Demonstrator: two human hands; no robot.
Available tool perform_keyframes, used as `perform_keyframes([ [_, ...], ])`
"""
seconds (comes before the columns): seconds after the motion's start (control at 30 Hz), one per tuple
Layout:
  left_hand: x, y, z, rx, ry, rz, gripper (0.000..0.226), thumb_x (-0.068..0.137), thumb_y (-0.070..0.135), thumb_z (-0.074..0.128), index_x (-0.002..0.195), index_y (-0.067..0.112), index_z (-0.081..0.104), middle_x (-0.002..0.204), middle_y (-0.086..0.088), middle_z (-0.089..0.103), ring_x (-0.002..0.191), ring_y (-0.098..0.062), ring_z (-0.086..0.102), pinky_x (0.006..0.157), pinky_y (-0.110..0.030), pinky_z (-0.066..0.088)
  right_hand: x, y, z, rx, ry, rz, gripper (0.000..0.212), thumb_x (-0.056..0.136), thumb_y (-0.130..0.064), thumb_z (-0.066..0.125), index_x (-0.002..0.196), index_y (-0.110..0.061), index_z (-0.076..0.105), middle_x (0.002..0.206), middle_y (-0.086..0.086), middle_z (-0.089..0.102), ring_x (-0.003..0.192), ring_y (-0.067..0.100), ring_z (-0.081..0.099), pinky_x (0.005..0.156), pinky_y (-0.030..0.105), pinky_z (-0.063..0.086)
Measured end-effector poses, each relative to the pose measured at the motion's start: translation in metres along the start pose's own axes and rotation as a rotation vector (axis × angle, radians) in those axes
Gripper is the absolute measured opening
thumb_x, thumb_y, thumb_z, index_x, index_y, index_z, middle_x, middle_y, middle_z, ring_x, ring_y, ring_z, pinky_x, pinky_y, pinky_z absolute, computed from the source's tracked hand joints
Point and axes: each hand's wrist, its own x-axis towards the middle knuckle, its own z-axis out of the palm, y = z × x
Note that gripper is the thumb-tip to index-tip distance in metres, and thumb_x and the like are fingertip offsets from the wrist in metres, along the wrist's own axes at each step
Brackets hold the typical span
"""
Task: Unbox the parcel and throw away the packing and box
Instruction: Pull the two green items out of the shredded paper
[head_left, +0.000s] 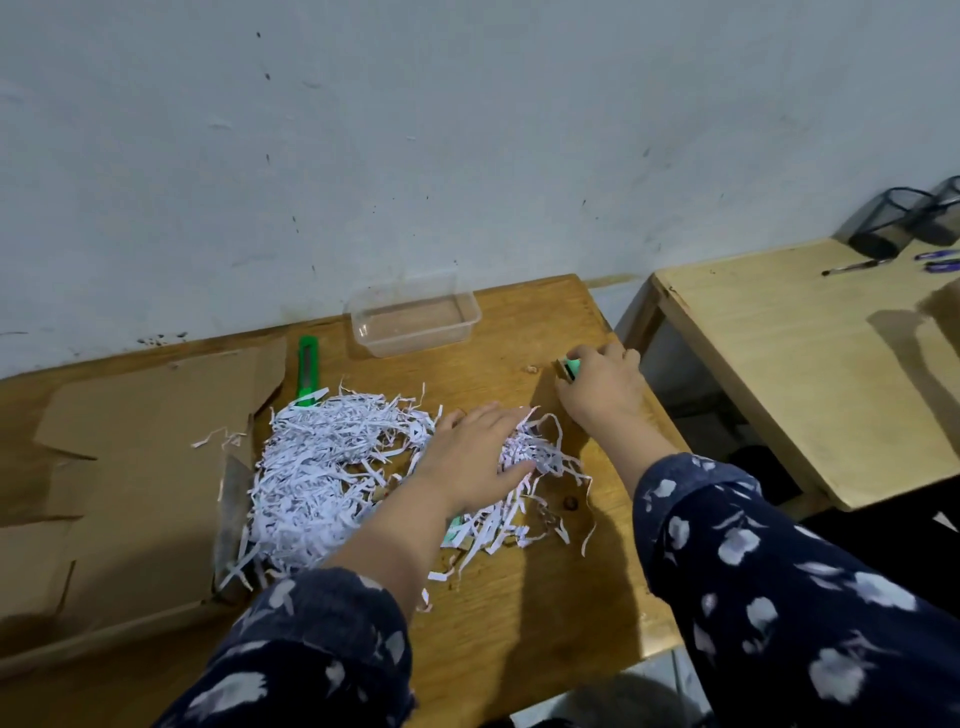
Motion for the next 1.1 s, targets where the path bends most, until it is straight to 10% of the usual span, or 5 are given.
perform_keyframes([
  [0.43, -0.088, -0.058, -0.023, -0.017, 0.402, -0.2, 0.035, 0.095, 0.021, 0.047, 0.129, 0.024, 0.053, 0.131, 0.005, 0.056, 0.129, -0.015, 0.044, 0.108, -0.037, 0.025, -0.108, -0.09, -0.005, 0.316, -0.472, -0.57, 0.014, 0.085, -0.016, 0.059, 0.089, -0.014, 0.073, 0.092, 0.009, 0.074, 0.082, 0.023, 0.065, 0.072, 0.028, 0.047],
  [0.63, -0.125, -0.073, 0.0, 0.073, 0.164, -0.293, 0.062, 0.097, 0.038, 0.042, 0.153, 0.023, 0.017, 0.161, 0.006, 0.014, 0.149, -0.013, -0.005, 0.119, -0.05, -0.008, -0.135, -0.104, 0.014, 0.06, -0.49, -0.746, 0.024, 0.082, -0.031, 0.063, 0.101, -0.017, 0.064, 0.102, 0.007, 0.064, 0.093, 0.027, 0.061, 0.078, 0.035, 0.051],
  [0.97, -0.133, -0.078, 0.007, 0.113, 0.04, -0.304, 0.074, 0.094, 0.047, 0.044, 0.154, 0.021, 0.011, 0.163, 0.005, 0.006, 0.147, -0.013, -0.016, 0.117, -0.052, -0.014, -0.132, -0.104, 0.023, -0.171, -0.465, -0.586, 0.043, 0.079, -0.036, 0.065, 0.119, -0.022, 0.055, 0.109, -0.001, 0.065, 0.102, 0.022, 0.061, 0.096, 0.042, 0.04],
  [1.1, -0.126, -0.07, -0.001, -0.029, 0.1, -0.368, 0.07, 0.095, 0.05, 0.042, 0.153, 0.022, 0.016, 0.161, 0.004, 0.016, 0.149, -0.011, -0.004, 0.118, -0.052, -0.01, -0.123, -0.105, 0.012, 0.153, -0.423, -0.451, 0.042, 0.073, -0.036, 0.073, 0.11, -0.023, 0.057, 0.113, 0.004, 0.061, 0.094, 0.021, 0.059, 0.084, 0.037, 0.049],
])
